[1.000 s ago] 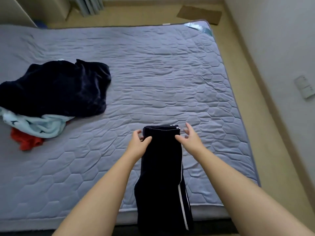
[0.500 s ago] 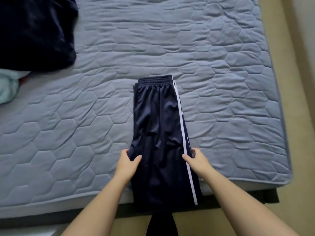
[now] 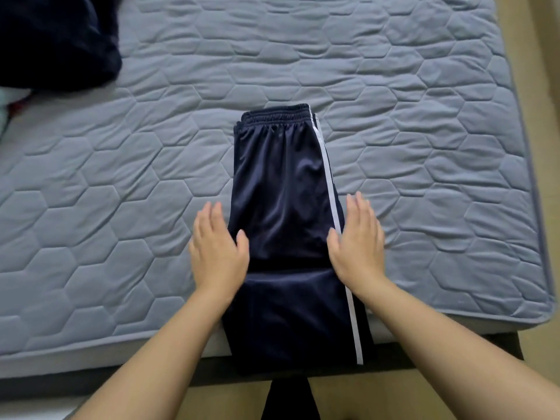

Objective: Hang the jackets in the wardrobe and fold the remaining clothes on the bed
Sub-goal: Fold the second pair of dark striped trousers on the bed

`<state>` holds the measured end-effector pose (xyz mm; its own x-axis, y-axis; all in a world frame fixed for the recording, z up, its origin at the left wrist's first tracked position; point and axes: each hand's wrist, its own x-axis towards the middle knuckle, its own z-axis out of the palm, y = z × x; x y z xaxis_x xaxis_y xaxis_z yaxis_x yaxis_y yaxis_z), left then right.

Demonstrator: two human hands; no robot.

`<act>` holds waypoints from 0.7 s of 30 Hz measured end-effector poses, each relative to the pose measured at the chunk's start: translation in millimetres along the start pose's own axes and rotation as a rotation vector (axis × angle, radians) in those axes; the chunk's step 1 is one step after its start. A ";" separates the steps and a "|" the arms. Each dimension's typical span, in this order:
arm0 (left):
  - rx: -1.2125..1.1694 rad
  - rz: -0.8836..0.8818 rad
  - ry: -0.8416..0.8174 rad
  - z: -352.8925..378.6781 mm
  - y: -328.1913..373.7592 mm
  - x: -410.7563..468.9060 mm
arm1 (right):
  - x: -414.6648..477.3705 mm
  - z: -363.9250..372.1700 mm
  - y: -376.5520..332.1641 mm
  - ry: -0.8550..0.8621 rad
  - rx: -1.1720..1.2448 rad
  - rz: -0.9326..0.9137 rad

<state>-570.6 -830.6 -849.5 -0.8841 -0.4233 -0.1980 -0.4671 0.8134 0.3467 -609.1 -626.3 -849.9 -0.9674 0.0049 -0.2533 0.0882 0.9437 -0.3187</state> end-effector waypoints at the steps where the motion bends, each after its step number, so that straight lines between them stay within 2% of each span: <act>1: 0.035 0.122 0.010 1.0 9.9 13.4 | 13.6 -1.1 -8.7 -0.006 -0.066 -0.109; 4: 0.174 0.396 -0.022 17.8 34.8 59.4 | 57.1 13.8 -33.7 -0.089 -0.190 -0.426; 6: 0.276 0.513 -0.069 36.1 37.9 86.7 | 80.2 33.1 -40.1 -0.153 -0.213 -0.545; 10: 0.428 0.599 -0.129 75.4 6.6 120.5 | 110.9 66.3 -12.4 -0.151 -0.326 -0.482; 16: 0.393 0.627 -0.100 86.1 -9.4 129.6 | 121.2 75.5 5.0 -0.082 -0.316 -0.480; 18: 0.405 0.574 -0.107 78.1 -8.9 126.9 | 117.6 69.2 8.0 -0.092 -0.350 -0.416; 21: 0.387 0.386 -0.108 63.3 -14.6 110.3 | 95.6 57.5 14.0 -0.113 -0.410 -0.278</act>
<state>-660.3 -863.9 -934.5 -0.9739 -0.0388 -0.2235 -0.0523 0.9971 0.0548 -686.7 -631.7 -931.1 -0.9075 -0.2791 -0.3141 -0.2912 0.9566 -0.0088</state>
